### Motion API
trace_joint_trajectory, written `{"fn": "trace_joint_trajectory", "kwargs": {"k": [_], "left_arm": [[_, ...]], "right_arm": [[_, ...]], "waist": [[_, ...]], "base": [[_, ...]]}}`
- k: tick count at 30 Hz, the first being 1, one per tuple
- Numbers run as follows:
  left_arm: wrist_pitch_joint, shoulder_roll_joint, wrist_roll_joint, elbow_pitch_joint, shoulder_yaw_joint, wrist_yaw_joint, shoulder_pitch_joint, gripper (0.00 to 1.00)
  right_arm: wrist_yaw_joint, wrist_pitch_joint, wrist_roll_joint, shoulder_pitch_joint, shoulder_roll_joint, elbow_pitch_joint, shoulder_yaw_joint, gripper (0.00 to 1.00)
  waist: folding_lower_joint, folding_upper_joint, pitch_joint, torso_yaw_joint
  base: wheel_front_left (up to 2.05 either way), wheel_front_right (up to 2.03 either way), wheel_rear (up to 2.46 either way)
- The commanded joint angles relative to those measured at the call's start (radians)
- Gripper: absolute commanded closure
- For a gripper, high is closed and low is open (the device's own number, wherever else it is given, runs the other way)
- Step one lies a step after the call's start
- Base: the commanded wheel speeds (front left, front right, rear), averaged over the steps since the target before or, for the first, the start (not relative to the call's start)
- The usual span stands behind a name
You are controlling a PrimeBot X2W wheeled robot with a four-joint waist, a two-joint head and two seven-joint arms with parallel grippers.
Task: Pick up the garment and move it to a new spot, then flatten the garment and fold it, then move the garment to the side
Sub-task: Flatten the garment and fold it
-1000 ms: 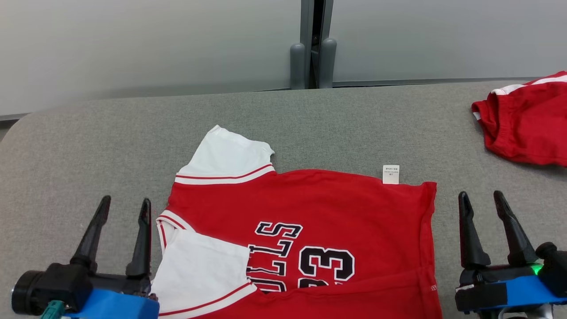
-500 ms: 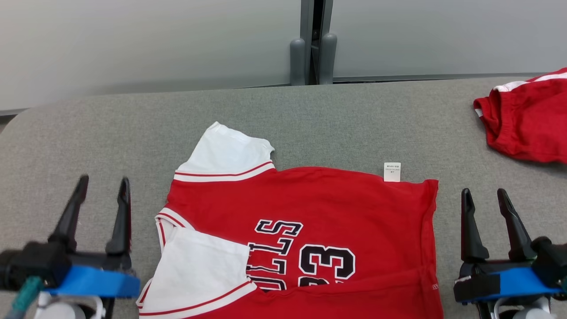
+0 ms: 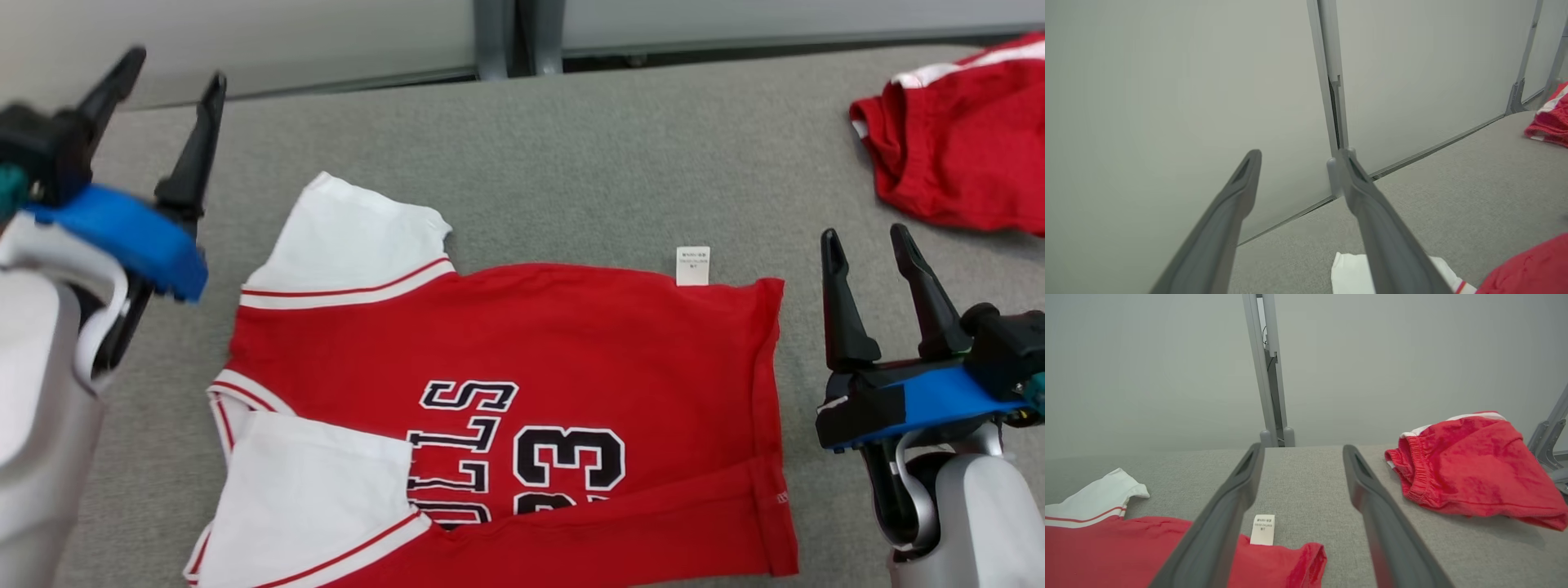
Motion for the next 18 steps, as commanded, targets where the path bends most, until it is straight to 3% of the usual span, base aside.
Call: {"fn": "trace_joint_trajectory", "kwargs": {"k": [1, 5, 9, 18], "left_arm": [[0.017, 0.003, -0.006, 0.02, -0.018, -0.004, -0.031, 0.0], [0.086, 0.02, -0.068, 0.114, -0.127, -0.009, -0.158, 0.0], [0.159, 0.075, -0.159, 0.184, -0.261, -0.01, -0.243, 0.0], [0.27, 0.14, -0.337, 0.296, -0.452, -0.01, -0.334, 0.0]], "right_arm": [[0.0, 0.004, 0.0, -0.017, 0.001, -0.001, 0.002, 0.0], [0.0, 0.005, 0.004, -0.042, 0.008, -0.005, 0.016, 0.0], [0.0, 0.0, 0.008, -0.064, 0.013, -0.006, 0.034, 0.0], [0.0, -0.009, 0.006, -0.107, 0.018, -0.006, 0.035, 0.0]], "waist": [[-0.0002, 0.0, 0.043, -0.034], [-0.0002, 0.0, 0.091, -0.067], [-0.0002, 0.0, 0.135, -0.108], [-0.0002, 0.0, 0.208, -0.148]], "base": [[0.0, 0.0, 0.0], [0.0, 0.0, 0.0], [0.0, 0.0, 0.0], [0.0, 0.0, 0.0]]}}
